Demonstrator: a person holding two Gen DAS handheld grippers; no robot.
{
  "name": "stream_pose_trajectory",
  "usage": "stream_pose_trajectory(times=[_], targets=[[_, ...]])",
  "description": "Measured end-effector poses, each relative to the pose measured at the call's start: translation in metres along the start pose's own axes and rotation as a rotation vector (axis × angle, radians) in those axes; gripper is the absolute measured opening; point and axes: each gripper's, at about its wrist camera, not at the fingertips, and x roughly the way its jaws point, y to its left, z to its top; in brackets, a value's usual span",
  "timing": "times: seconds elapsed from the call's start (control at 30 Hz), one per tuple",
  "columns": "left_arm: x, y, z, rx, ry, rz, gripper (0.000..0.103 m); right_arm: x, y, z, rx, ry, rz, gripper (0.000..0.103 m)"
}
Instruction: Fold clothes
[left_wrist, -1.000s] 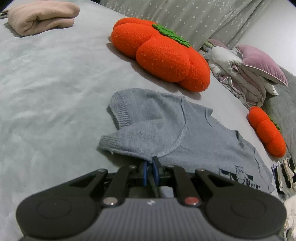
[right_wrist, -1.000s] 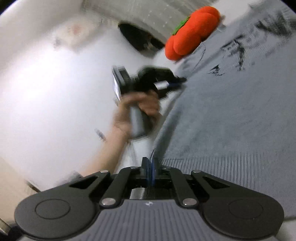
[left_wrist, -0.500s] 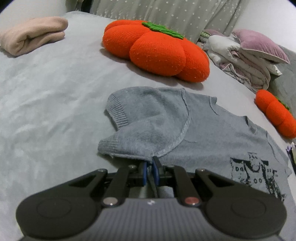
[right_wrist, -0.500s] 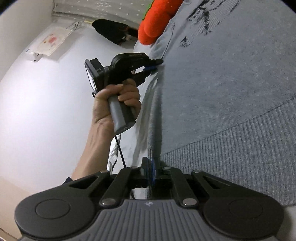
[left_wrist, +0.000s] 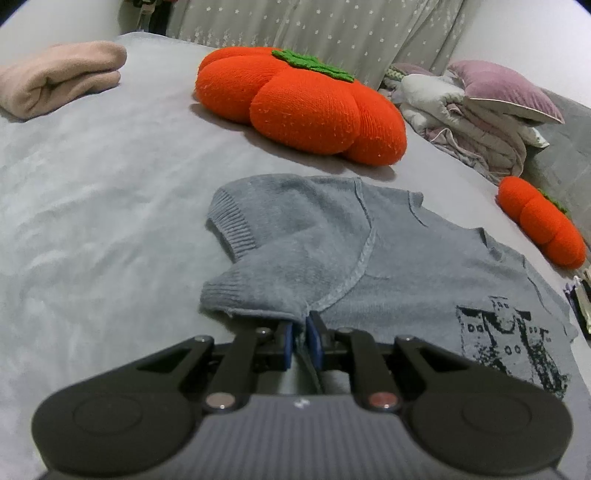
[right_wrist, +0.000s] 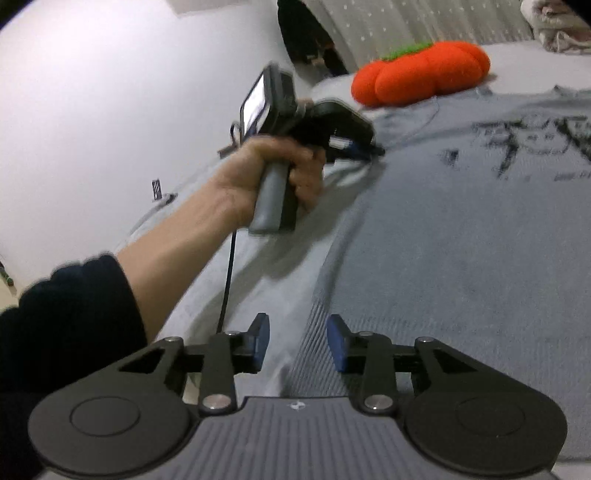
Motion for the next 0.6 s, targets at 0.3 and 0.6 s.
stream_pose_trajectory(times=[0.3,0.6], targets=[[0.000,0.001,-0.001,-0.011,-0.005,0.000,0.012,0.011,-0.002,-0.007,-0.323,0.045,-0.288,0.019],[0.000,0.007,-0.002,-0.037,-0.008,-0.021,0.013,-0.008,-0.021,-0.007,-0.333,0.052,-0.334,0.017]])
